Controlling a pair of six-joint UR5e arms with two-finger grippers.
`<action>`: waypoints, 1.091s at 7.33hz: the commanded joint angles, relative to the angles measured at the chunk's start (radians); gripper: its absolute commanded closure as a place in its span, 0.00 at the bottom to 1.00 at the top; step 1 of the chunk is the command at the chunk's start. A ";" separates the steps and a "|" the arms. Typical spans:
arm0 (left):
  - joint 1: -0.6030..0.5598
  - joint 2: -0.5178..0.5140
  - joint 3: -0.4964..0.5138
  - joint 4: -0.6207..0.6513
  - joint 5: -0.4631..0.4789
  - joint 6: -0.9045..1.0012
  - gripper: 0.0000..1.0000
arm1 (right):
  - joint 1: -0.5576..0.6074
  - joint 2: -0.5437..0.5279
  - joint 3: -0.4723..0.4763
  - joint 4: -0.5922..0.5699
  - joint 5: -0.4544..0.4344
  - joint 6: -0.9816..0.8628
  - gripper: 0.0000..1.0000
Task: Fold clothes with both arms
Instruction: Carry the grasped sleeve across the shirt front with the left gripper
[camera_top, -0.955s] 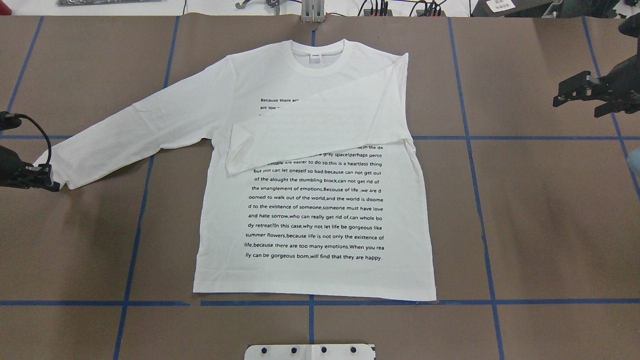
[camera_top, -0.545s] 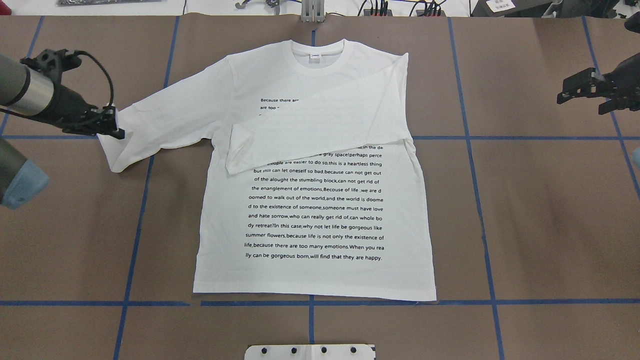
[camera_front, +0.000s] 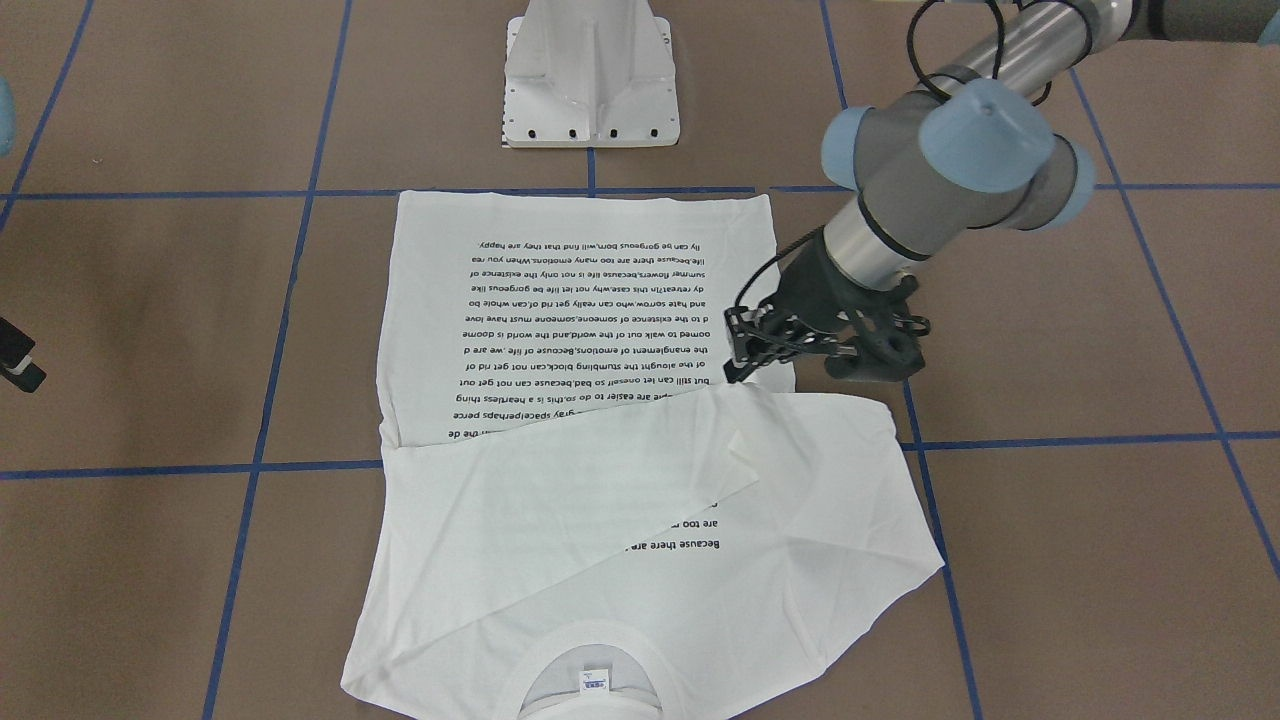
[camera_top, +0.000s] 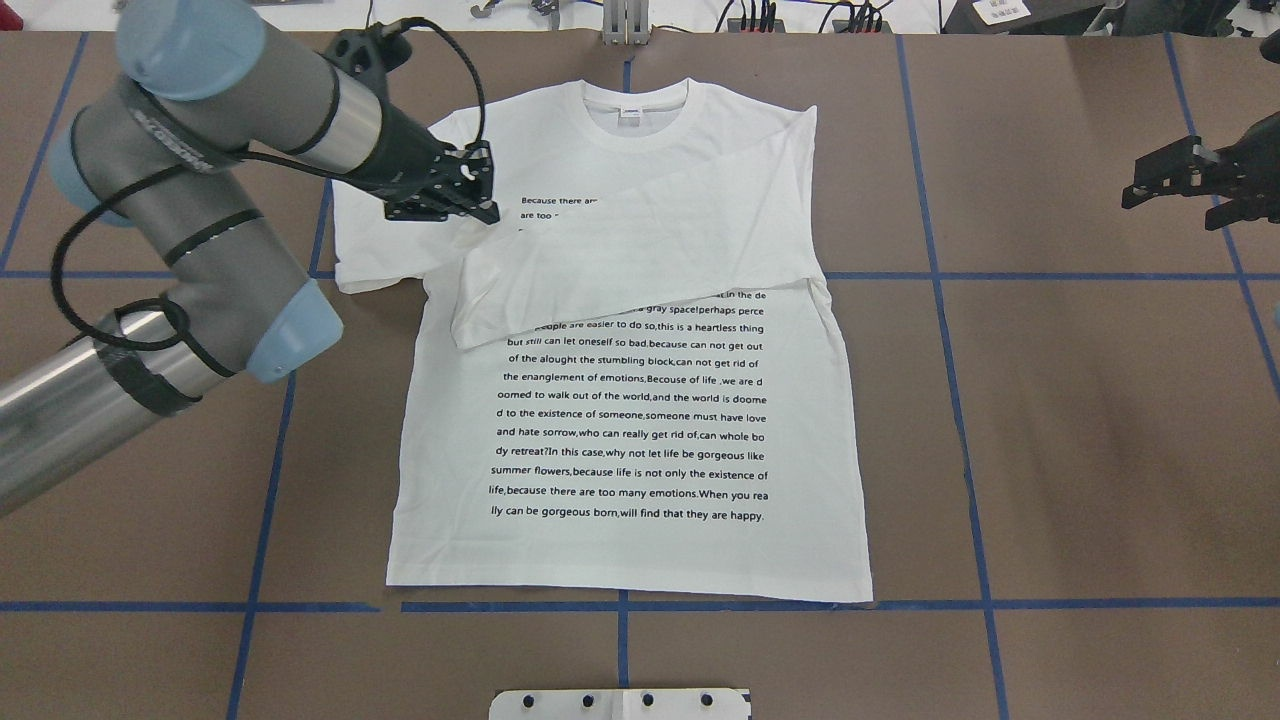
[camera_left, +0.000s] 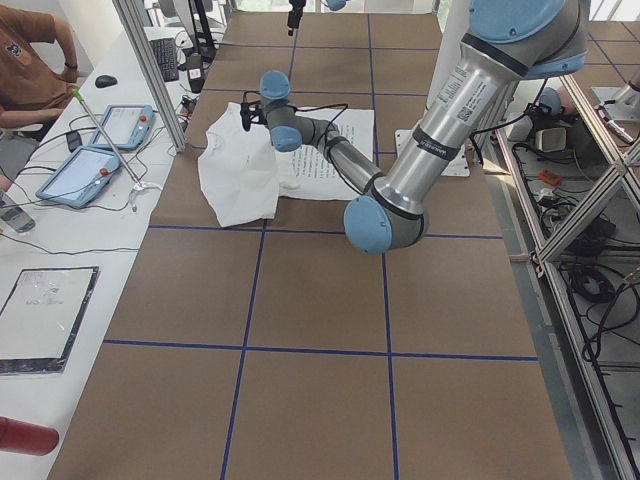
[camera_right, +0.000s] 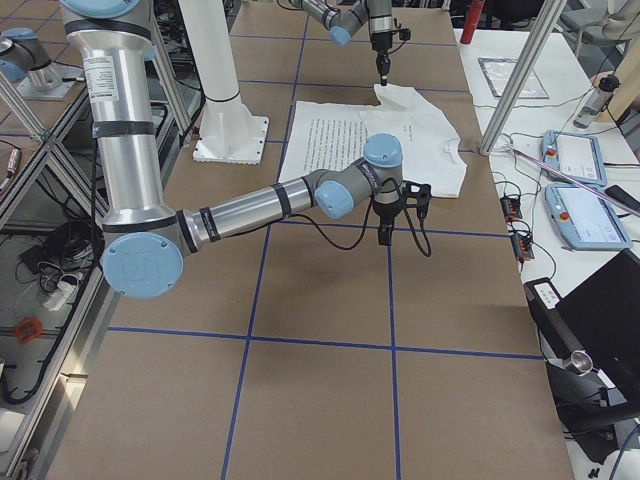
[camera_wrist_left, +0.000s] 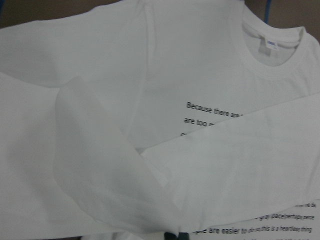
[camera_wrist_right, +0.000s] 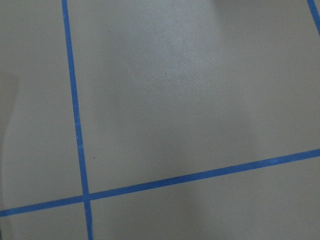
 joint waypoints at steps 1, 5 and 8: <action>0.142 -0.184 0.110 -0.003 0.195 -0.089 1.00 | 0.007 -0.004 0.001 0.000 0.000 -0.001 0.01; 0.283 -0.304 0.297 -0.089 0.372 -0.089 1.00 | 0.030 -0.022 0.003 0.000 0.002 -0.045 0.00; 0.334 -0.388 0.416 -0.122 0.443 -0.086 1.00 | 0.041 -0.028 0.004 0.000 0.017 -0.057 0.00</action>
